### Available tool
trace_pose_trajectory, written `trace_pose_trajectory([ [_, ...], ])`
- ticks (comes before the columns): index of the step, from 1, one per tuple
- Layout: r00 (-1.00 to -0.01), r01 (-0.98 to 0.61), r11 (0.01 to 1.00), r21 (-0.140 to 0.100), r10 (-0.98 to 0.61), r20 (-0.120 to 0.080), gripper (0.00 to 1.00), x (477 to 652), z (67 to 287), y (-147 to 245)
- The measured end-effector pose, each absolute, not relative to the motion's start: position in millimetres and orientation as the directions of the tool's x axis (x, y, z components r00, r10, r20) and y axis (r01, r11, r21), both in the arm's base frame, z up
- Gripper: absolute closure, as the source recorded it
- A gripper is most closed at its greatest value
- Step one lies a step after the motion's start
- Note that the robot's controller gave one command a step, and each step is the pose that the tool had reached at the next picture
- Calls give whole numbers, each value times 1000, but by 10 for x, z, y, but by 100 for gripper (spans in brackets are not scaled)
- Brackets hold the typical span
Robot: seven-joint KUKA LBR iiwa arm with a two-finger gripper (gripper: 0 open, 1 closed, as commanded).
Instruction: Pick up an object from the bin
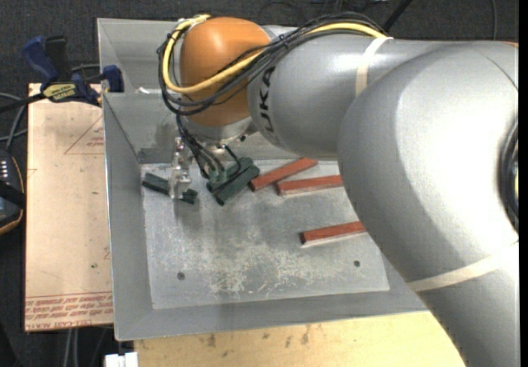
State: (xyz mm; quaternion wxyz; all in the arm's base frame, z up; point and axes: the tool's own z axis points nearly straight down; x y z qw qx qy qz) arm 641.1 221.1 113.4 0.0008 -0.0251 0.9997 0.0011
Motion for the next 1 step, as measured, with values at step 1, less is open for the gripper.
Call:
trace_pose_trajectory([
  [1,-995,-99,995,2,-99,-8,100,6547,1422,2241],
])
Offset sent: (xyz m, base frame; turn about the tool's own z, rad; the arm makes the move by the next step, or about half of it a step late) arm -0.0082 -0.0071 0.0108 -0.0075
